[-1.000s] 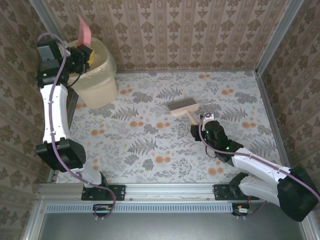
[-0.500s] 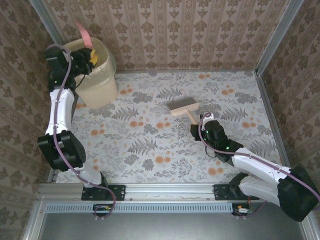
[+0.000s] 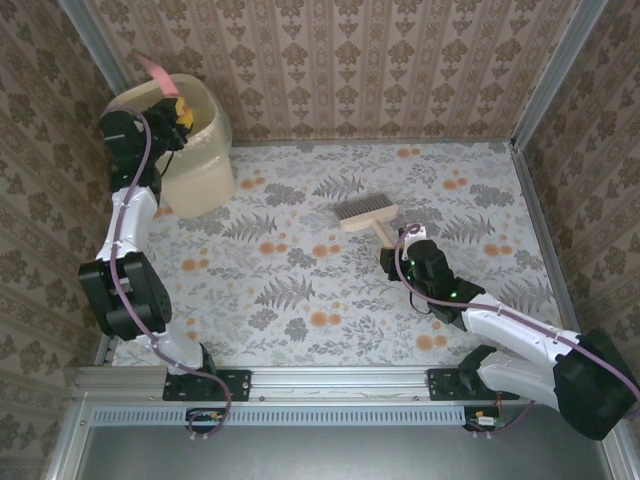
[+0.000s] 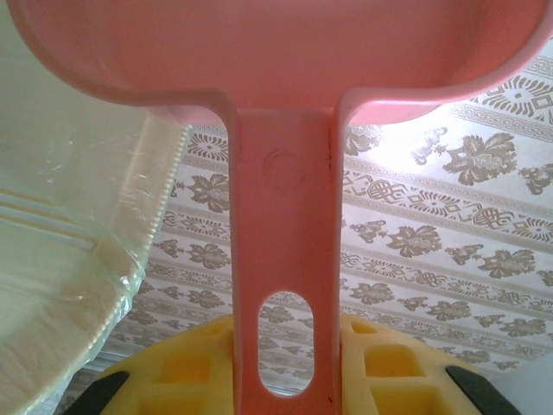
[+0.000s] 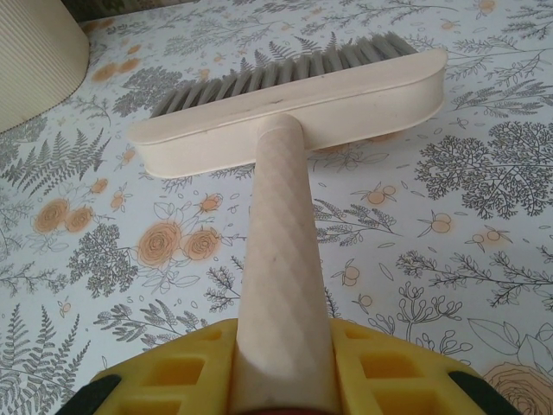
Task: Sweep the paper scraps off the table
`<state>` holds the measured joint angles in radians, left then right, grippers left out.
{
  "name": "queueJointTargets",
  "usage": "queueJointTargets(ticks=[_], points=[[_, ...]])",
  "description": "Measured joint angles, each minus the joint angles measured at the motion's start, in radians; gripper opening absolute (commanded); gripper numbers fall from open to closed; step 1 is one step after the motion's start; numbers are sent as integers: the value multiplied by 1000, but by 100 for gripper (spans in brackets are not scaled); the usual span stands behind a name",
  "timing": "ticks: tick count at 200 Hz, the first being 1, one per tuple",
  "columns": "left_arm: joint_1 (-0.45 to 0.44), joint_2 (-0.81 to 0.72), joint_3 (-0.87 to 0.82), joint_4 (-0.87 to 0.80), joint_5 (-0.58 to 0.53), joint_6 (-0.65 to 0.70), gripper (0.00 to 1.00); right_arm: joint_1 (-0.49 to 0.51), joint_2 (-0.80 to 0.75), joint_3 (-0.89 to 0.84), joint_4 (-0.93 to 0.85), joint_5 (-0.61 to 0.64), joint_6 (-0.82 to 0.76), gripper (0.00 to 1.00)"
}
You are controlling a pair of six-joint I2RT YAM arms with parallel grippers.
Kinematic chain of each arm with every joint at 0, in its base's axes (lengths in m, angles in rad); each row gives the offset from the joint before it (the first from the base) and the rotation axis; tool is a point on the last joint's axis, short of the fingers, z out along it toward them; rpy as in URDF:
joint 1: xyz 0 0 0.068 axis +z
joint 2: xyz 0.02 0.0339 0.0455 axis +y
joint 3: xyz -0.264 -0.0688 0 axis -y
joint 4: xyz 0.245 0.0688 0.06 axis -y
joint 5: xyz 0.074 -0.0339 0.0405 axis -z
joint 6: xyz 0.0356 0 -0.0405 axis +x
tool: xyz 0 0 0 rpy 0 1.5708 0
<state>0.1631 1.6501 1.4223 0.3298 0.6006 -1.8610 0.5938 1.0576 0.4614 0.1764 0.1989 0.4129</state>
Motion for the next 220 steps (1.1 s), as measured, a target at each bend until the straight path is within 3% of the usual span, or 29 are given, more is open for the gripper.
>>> queueJointTargets(ticks=[44, 98, 166, 220], points=[[-18, 0, 11, 5, -2, 16, 0, 0, 0, 2, 0, 8, -3, 0], [-76, -41, 103, -117, 9, 158, 0, 0, 0, 2, 0, 27, -3, 0], [-228, -125, 206, -352, -6, 452, 0, 0, -27, 2, -12, 117, -2, 0], [-448, -100, 389, -718, -85, 852, 0, 0, -75, -19, -19, 235, -3, 0]])
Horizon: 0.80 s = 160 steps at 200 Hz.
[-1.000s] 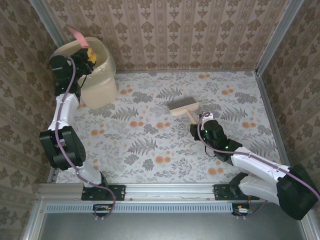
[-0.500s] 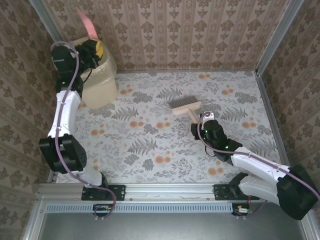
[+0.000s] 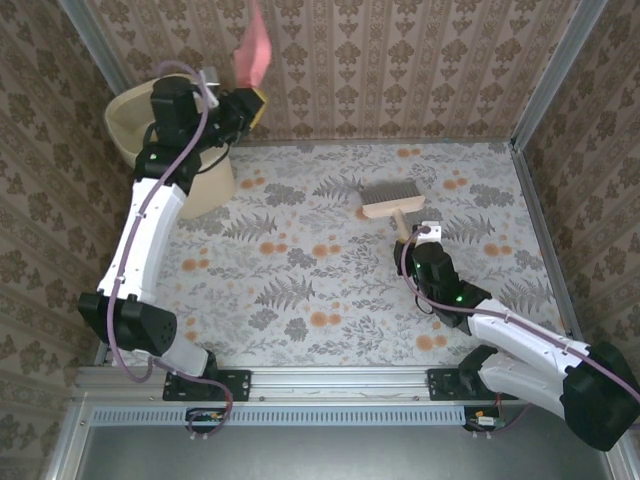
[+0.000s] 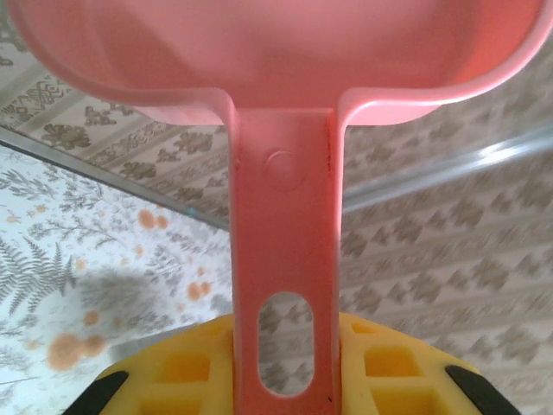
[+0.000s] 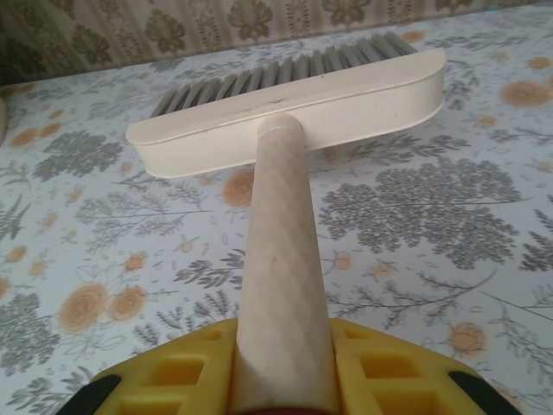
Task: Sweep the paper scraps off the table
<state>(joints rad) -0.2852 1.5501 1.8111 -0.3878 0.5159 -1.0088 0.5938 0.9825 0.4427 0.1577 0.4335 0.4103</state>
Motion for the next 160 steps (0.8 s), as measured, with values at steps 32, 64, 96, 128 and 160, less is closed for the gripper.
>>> queueJointTargets(ticks=[32, 64, 96, 128, 160], points=[[-149, 67, 137, -200, -101, 212, 0, -5, -23, -23, 0, 58, 0, 0], [-285, 134, 157, -358, -206, 366, 0, -23, -41, -44, 0, 97, 0, 0], [-360, 215, 139, -477, -317, 462, 0, -50, -43, -57, -1, 116, 8, 0], [-366, 213, -42, -484, -420, 479, 0, -61, -10, -58, 0, 117, 11, 0], [-354, 232, -211, -465, -463, 478, 0, -61, 64, -55, 0, 114, 11, 0]])
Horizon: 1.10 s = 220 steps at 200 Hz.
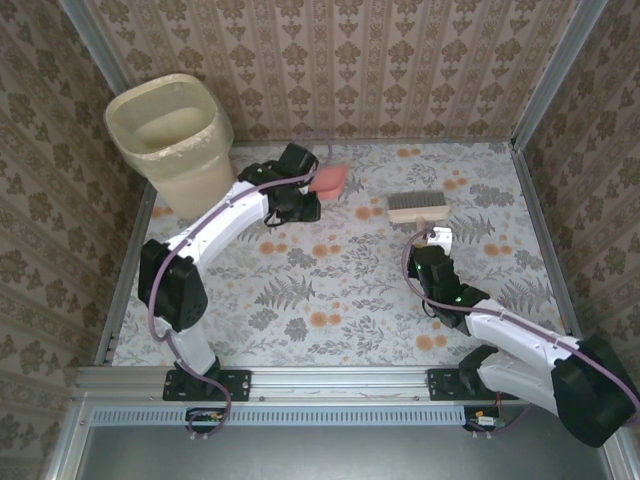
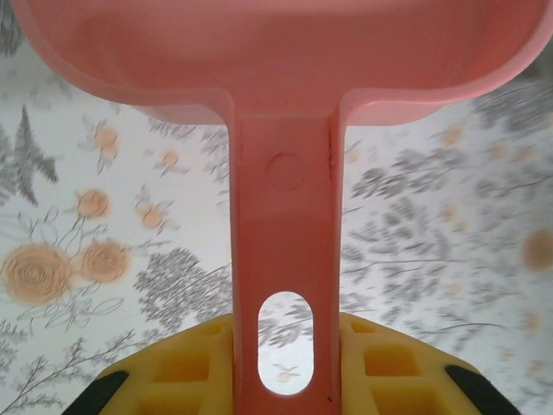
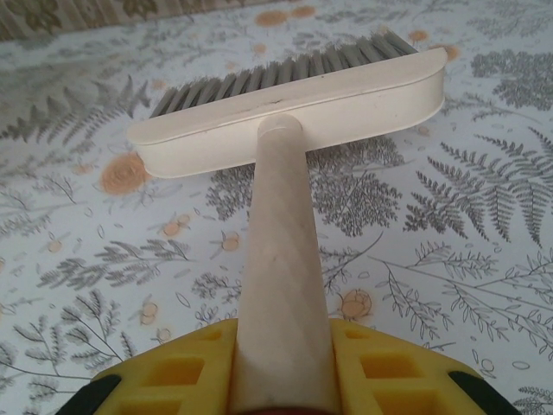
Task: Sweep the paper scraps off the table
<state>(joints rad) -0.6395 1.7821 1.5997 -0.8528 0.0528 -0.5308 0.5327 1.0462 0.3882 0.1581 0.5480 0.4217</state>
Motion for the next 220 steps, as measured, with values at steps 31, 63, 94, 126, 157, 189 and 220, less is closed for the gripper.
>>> queueJointTargets(ticks=[31, 63, 94, 126, 157, 189, 220], points=[[2, 48, -109, 51, -16, -15, 0, 0, 94, 29, 0, -20, 0, 0], [2, 83, -199, 106, -17, -27, 1, 0, 186, 64, 8, -51, 1, 0], [-1, 85, -251, 165, -16, -35, 14, 0, 265, 93, 43, -88, 1, 0], [-3, 85, -275, 200, -14, -39, 27, 0, 324, 116, 81, -132, 3, 5], [-3, 86, -280, 220, 8, -51, 37, 0, 361, 125, 111, -161, 5, 13], [-3, 89, -280, 237, 30, -61, 44, 2, 382, 135, 125, -175, 8, 24], [-3, 91, -280, 237, 38, -64, 49, 3, 381, 138, 125, -185, 21, 45]])
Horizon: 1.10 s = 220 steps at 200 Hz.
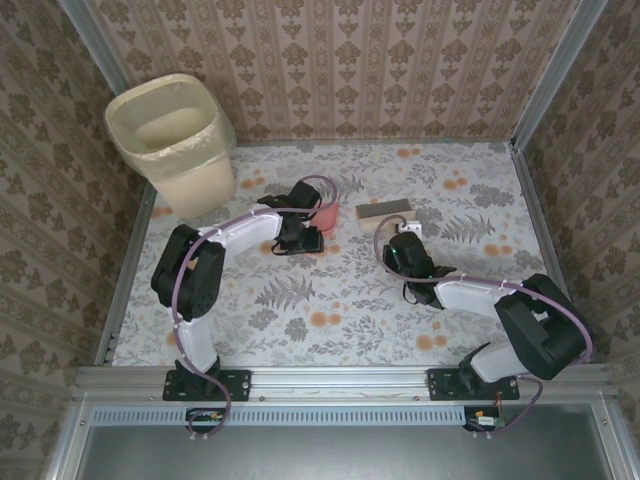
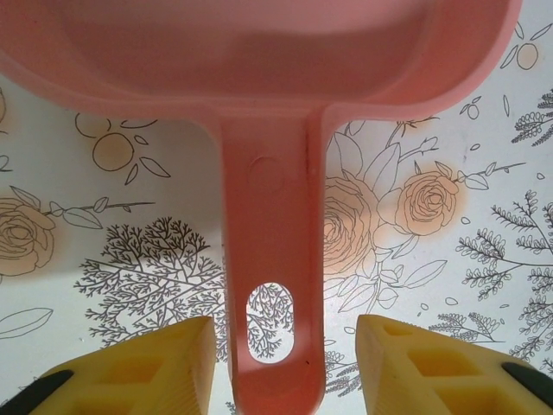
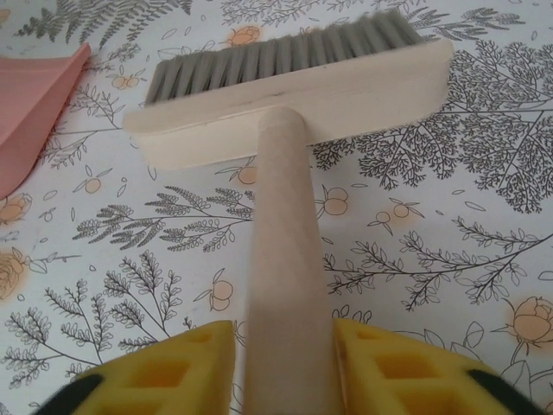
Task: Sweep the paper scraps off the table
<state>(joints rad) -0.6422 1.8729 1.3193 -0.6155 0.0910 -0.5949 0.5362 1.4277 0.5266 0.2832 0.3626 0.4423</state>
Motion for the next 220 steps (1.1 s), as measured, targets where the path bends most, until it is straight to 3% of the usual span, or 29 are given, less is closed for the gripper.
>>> queueJointTargets(ticks=[13, 24, 56, 136, 149, 152, 155, 173, 183, 220], points=[[0, 0, 0, 0, -1, 0, 51, 3, -1, 0, 0, -1, 6, 52], [0, -2, 0, -1, -4, 4, 59, 6, -5, 0, 1, -1, 11, 56], [-3, -64, -5, -3, -52, -4, 65, 14, -73, -14, 7, 3, 10, 61], [10, -597, -324, 198, -383, -15, 77, 5, -431, -141, -14, 205, 77, 79], [43, -678, -414, 243, -436, -15, 78, -10, -496, -158, -42, 253, 97, 87], [54, -697, -431, 250, -450, -15, 78, -14, -511, -161, -50, 265, 111, 96], [65, -713, -451, 260, -460, -15, 78, -19, -523, -164, -56, 275, 111, 100], [163, -830, -565, 302, -521, -13, 79, -55, -594, -182, -99, 330, 147, 100], [234, -900, -632, 343, -554, -2, 99, -78, -620, -184, -125, 350, 162, 100], [423, -1166, -939, 607, -658, 80, 100, -160, -634, -158, -257, 404, 190, 100]])
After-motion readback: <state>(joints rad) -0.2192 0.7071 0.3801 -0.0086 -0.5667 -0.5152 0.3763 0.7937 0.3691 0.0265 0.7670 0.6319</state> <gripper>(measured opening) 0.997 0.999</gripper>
